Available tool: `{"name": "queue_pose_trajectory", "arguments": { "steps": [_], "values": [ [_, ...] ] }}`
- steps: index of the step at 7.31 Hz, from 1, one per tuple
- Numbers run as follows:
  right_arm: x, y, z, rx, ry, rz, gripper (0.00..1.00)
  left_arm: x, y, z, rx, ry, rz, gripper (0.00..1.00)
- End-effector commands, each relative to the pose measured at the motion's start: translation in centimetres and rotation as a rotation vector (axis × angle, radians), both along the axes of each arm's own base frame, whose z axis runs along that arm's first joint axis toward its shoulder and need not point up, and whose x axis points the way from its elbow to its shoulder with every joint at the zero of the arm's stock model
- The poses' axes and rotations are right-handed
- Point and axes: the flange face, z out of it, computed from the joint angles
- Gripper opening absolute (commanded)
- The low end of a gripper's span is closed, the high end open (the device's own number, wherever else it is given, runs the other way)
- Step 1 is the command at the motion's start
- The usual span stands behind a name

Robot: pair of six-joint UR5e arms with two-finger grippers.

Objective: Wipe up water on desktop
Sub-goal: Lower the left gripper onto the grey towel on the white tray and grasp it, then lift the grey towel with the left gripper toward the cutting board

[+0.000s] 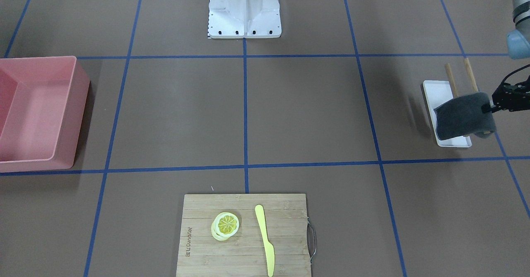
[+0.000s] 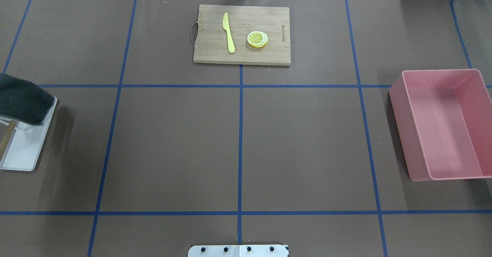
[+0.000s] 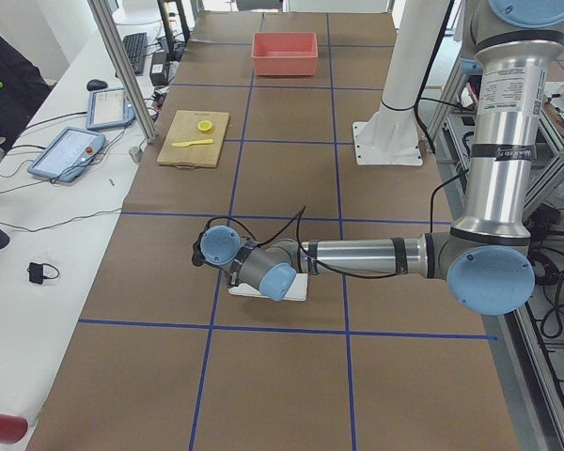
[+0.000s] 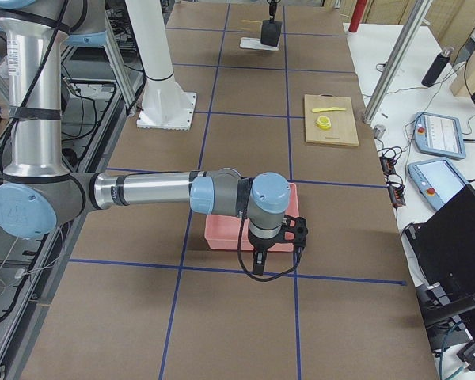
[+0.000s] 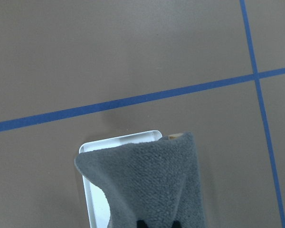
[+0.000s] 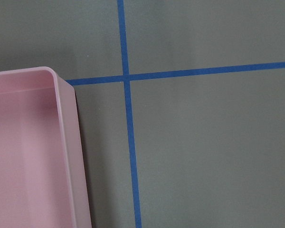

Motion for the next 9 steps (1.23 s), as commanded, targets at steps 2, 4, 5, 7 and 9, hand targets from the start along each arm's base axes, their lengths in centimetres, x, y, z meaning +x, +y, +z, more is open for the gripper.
{"name": "queue_pose_trajectory", "arguments": {
  "steps": [2, 4, 5, 7, 9],
  "values": [
    [0.0, 0.0, 0.2, -0.004, 0.0, 0.0, 1.0, 0.0, 0.0, 0.0, -0.001, 0.002, 0.001, 0.0],
    [0.0, 0.1, 0.3, -0.005, 0.0, 0.0, 1.0, 0.2, -0.1, -2.2, 0.002, 0.058, 0.023, 0.0],
    [0.0, 0.1, 0.2, -0.004, 0.0, 0.0, 1.0, -0.7, -0.1, -2.5, -0.013, 0.09, 0.019, 0.0],
    [0.0, 0.1, 0.2, -0.004, 0.0, 0.0, 1.0, -2.5, -0.7, -3.1, -0.014, 0.094, -0.023, 0.0],
    [0.0, 0.2, 0.3, -0.002, -0.004, -0.001, 1.0, -4.2, -1.1, -3.8, -0.03, 0.126, -0.042, 0.0]
  ]
}}
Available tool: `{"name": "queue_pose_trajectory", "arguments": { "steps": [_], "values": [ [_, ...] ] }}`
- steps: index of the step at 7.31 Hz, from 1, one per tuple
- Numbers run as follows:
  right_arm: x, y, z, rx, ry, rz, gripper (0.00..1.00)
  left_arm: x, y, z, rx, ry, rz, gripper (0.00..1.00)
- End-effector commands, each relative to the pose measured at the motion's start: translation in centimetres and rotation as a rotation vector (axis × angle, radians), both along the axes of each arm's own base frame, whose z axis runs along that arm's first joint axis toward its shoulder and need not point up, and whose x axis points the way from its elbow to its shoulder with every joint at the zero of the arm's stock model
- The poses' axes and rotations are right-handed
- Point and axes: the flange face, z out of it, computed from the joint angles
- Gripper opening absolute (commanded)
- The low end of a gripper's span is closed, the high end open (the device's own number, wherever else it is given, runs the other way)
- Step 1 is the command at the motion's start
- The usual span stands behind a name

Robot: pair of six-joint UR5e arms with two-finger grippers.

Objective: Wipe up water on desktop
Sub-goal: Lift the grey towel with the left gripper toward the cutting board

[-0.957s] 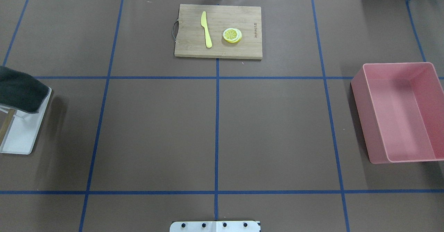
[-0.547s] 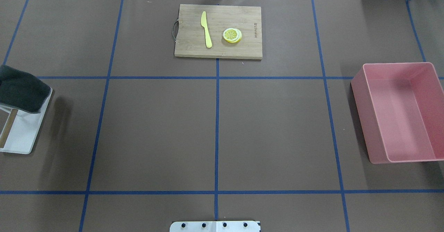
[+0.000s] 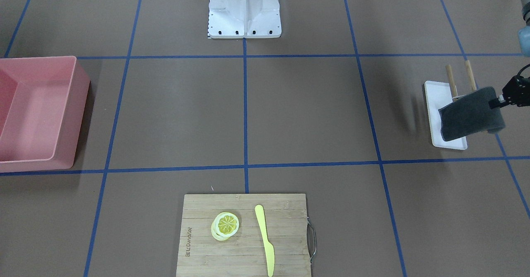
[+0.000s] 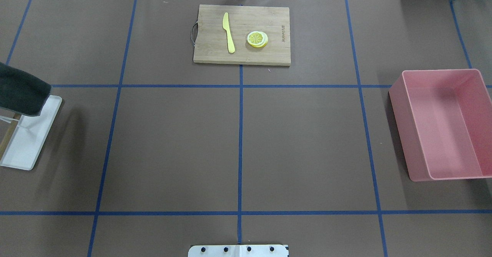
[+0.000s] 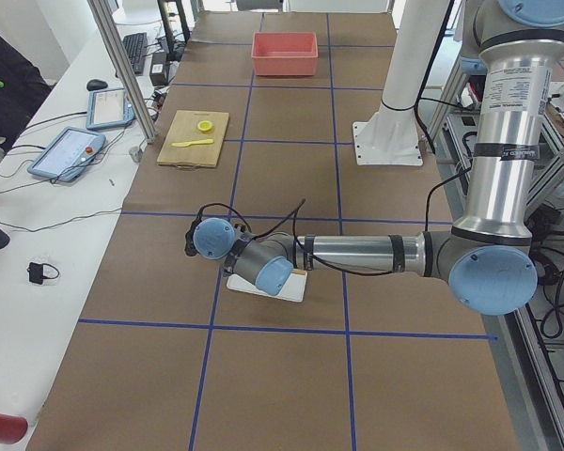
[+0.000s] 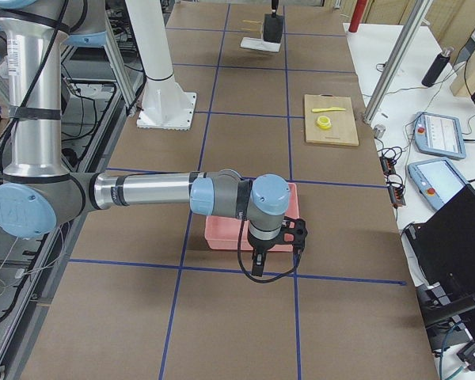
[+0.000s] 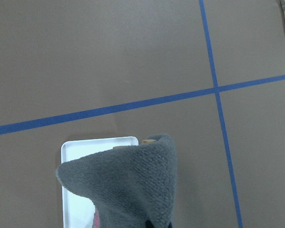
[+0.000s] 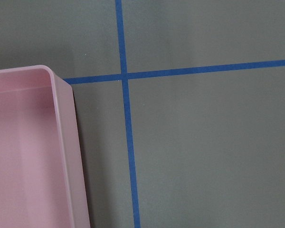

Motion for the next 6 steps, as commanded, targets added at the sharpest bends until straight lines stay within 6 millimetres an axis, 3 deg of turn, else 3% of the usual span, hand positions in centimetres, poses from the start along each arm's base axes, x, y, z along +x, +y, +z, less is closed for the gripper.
{"name": "queue_pose_trajectory", "arguments": {
  "steps": [1, 2, 4, 5, 6],
  "values": [
    [0.0, 0.1, -0.3, 0.008, -0.005, -0.001, 1.0, -1.9, -1.6, -2.8, -0.027, 0.041, -0.023, 0.0],
    [-0.3, -0.1, -0.6, 0.016, -0.006, -0.007, 1.0, -2.5, -3.1, -6.3, -0.095, 0.051, -0.053, 0.0],
    [-1.6, -0.7, -3.2, 0.051, -0.148, -0.007, 1.0, -2.4, -4.2, -12.4, -0.201, 0.073, -0.109, 0.0],
    [-2.4, -2.0, -4.5, 0.072, -0.163, -0.018, 1.0, -2.3, -4.7, -15.3, -0.248, 0.085, -0.137, 0.0],
    [-4.0, -3.0, -5.7, 0.101, -0.162, -0.059, 1.0, -2.1, -5.3, -16.8, -0.265, 0.089, -0.147, 0.0]
  ]
}}
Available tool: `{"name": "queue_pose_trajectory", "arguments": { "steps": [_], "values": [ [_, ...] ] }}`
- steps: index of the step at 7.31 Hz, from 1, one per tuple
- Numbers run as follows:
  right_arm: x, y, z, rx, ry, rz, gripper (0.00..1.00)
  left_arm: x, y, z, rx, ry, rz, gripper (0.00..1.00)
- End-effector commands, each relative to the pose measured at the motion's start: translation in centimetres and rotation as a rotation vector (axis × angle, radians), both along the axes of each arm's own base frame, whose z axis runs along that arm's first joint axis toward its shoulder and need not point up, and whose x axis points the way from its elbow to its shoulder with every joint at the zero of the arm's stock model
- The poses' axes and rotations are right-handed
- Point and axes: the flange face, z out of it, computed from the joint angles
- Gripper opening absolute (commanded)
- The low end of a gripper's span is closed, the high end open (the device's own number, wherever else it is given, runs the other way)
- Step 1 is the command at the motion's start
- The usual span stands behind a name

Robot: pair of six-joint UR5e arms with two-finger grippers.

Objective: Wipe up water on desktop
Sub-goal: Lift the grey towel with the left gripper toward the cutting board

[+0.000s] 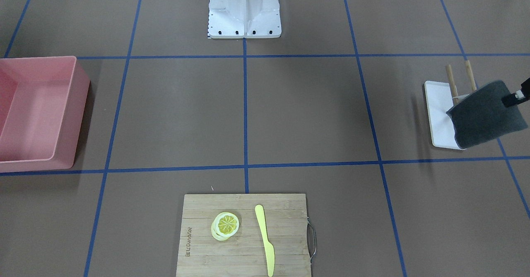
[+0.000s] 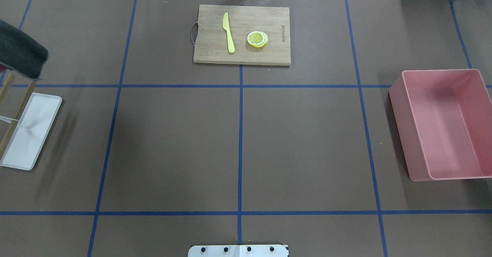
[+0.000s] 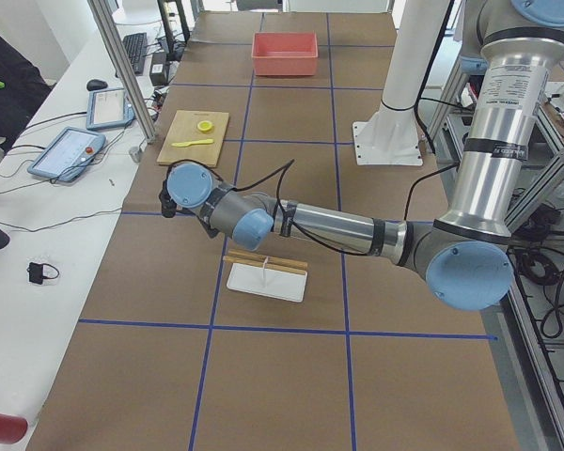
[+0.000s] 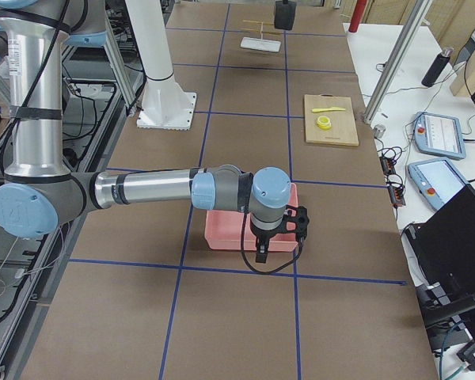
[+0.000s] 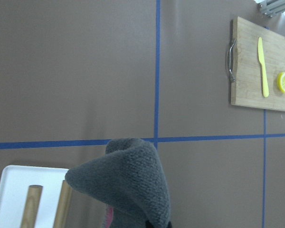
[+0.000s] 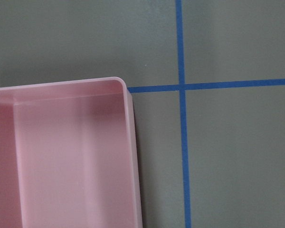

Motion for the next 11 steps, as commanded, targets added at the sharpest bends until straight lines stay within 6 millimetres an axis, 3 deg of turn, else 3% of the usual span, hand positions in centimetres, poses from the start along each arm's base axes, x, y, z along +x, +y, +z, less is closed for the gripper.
{"name": "queue_pose_trajectory", "arguments": {
  "steps": [1, 3, 4, 5, 7, 9, 11],
  "values": [
    [-3.7, -2.8, -4.2, 0.127, 0.0, -0.075, 1.0, 0.7, -1.4, -4.3, -0.066, 0.015, -0.029, 0.0],
    [-7.9, -4.1, -7.3, 0.44, -0.015, -0.146, 1.0, 1.4, -2.0, -5.8, -0.091, 0.022, -0.031, 0.0],
    [-8.6, -4.1, -8.3, 0.478, -0.02, -0.107, 1.0, 1.8, -2.5, -6.9, -0.088, 0.015, -0.038, 0.0],
    [-9.6, -4.0, -9.1, 0.43, -0.048, -0.072, 1.0, 3.6, -3.3, -9.0, -0.112, 0.014, -0.036, 0.0],
    [-12.8, -4.8, -12.0, 0.516, -0.067, -0.121, 1.0, 8.0, -4.8, -14.0, -0.203, -0.003, -0.073, 0.0],
    [-14.2, -5.2, -12.9, 0.556, -0.052, -0.138, 1.0, 11.6, -5.3, -18.4, -0.28, 0.006, -0.088, 0.0],
    [-15.9, -4.6, -12.9, 0.608, -0.06, -0.158, 1.0, 18.8, -4.4, -23.0, -0.391, -0.007, -0.153, 0.0]
  ]
}}
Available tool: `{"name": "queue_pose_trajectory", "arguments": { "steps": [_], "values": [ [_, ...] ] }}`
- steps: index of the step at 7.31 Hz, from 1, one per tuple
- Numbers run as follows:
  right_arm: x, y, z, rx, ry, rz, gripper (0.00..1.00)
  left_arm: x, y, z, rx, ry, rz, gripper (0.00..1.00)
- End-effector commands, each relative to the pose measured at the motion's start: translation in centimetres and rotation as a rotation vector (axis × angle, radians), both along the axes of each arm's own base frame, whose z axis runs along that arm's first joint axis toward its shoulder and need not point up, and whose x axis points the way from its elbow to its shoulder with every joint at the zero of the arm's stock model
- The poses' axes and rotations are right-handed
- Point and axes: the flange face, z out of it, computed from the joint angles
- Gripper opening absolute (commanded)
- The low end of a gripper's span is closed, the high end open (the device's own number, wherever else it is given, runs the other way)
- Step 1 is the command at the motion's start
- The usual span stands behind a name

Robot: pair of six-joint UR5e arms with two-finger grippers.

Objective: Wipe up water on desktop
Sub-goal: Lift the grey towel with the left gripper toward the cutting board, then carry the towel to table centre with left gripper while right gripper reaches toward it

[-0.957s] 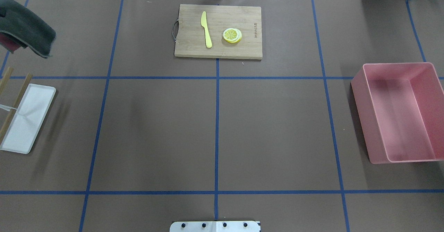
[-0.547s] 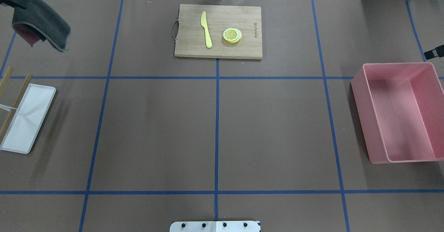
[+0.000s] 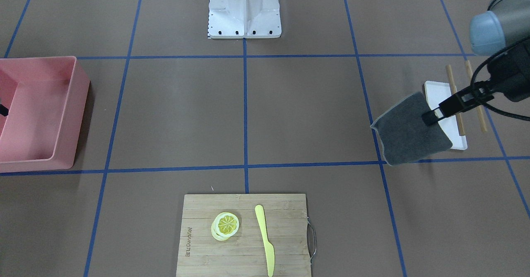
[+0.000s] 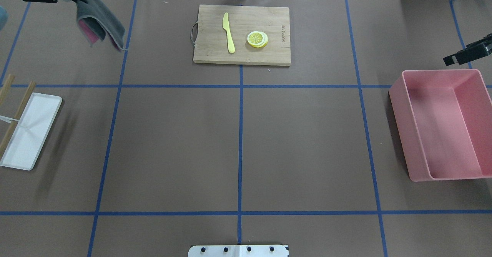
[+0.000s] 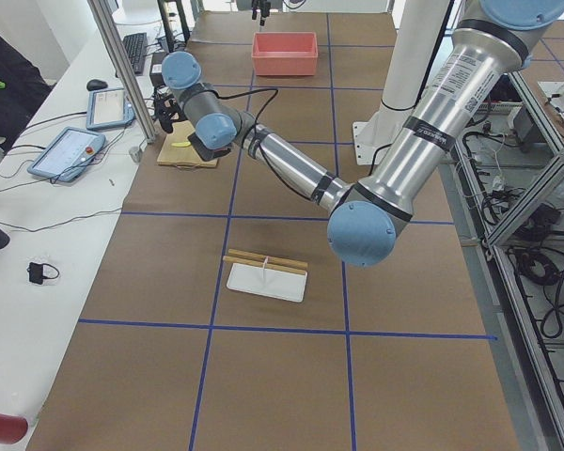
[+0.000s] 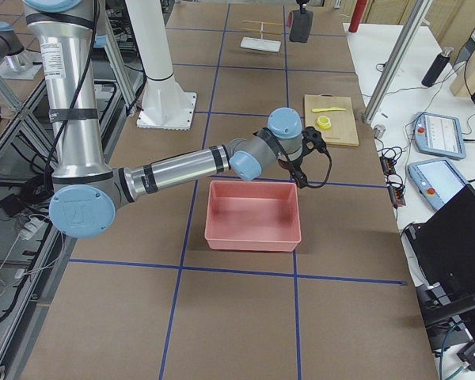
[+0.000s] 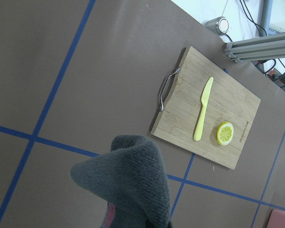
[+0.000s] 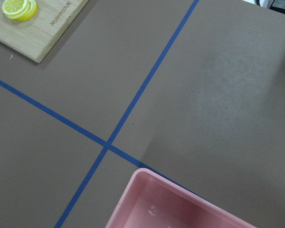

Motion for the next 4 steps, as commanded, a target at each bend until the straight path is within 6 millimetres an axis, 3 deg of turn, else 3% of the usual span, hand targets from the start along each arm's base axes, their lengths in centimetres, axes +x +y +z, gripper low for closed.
{"name": "queue_pose_trajectory", "arguments": {
  "steps": [1, 2, 3, 4],
  "values": [
    [-1.5, 0.3, -0.8, 0.034, -0.016, -0.024, 1.0, 8.5, 2.1, -4.5, -0.095, -0.016, -0.055, 0.0],
    [-3.7, 0.9, -2.3, 0.069, -0.011, -0.054, 1.0, 12.8, 3.2, -6.7, -0.151, -0.016, -0.093, 0.0],
    [-5.7, 1.2, -4.7, 0.102, -0.019, -0.065, 1.0, 15.2, 4.0, -8.6, -0.187, -0.004, -0.119, 0.0],
    [-8.4, 1.5, -8.6, 0.139, -0.04, -0.058, 1.0, 15.7, 4.5, -8.8, -0.219, 0.002, -0.119, 0.0]
  ]
}}
